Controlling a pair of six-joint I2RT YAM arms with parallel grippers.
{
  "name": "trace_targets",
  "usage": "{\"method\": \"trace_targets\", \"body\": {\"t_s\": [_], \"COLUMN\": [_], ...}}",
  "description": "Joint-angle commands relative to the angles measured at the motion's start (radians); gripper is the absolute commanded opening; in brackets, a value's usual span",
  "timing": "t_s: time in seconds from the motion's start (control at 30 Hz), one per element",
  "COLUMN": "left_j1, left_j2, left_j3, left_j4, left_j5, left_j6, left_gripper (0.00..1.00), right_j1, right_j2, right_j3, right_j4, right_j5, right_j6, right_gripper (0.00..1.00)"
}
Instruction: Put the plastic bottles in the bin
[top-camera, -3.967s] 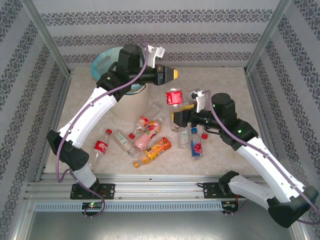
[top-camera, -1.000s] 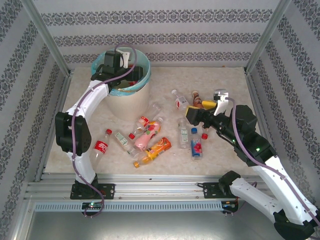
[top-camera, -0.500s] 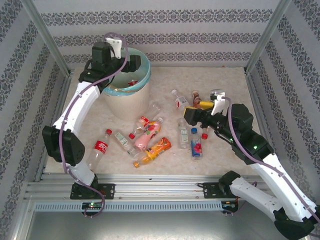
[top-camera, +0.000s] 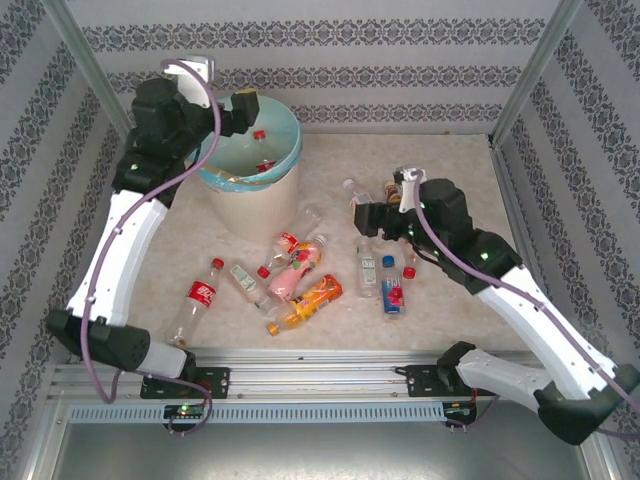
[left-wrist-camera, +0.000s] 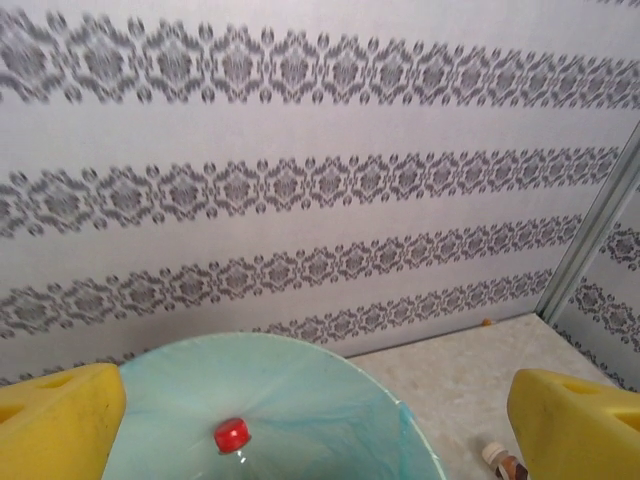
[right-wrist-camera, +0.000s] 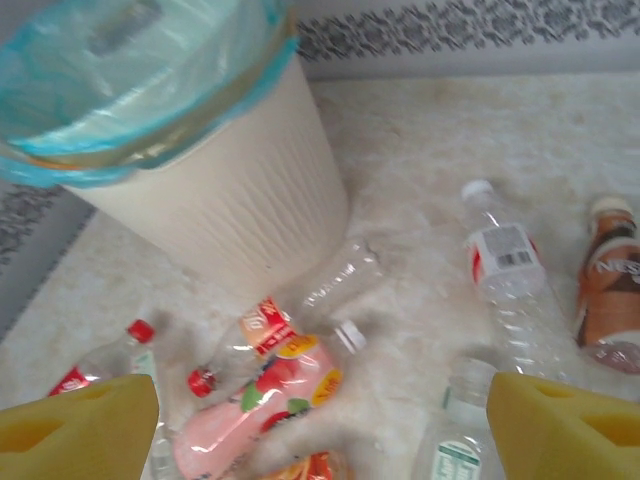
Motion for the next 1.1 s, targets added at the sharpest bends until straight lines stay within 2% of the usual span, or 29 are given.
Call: {"method": "trace_targets", "body": {"t_s": [0.0,0.17,0.3,0.4,0.67,0.83,0.93,1.07], "left_j1": [0.004,0.003,-0.008,-0.035,-0.191,-0.300,-0.331,-0.368], "left_j2": [-0.067,-0.164,-0.249,-0.276,-0.318,-0.323,-0.330,-0.337], "left_j3": [0.008,-0.067,-0.208,-0.247,-0.286,-0.323,-0.365,-0.419], "left_j4": [-0.081,-0.151,-0.139,-0.182,-0.243,-0.254,-0.246,-0.245], "left_j5": [-0.015,0.001,0.038,0.046,0.062,0.120,0.173,0.181], "left_j6": [0.056,0.066,0.085,0.110,0.239,0.305,0.309,0.293], "left_gripper": [0.98,0.95,0.94,0.93,0.93,0.93,0.93,0.93], "right_j1": [0.004,-0.009,-0.027,-0.035,-0.036,-0.029,-0.022,-0.011], "right_j2": [0.077,0.171,0.208,0.234,0.285,0.327,0.357,0.400], "right_j3": [0.077,0.098,0.045,0.006,-0.076,-0.114,-0.128,-0.138], "right_j4": [-0.145,-0.205,-0.209,-0.224,-0.231,-0.214,-0.207,-0.194], "right_j5": [0.081,0.073,0.049,0.046,0.035,0.023,0.024,0.013], "right_j6": [-0.002,0.015,0.043,0.060,0.094,0.092,0.092,0.104], "right_gripper": [0.86,0.80,0.76,0.74,0.65,0.67,0.69,0.67]}}
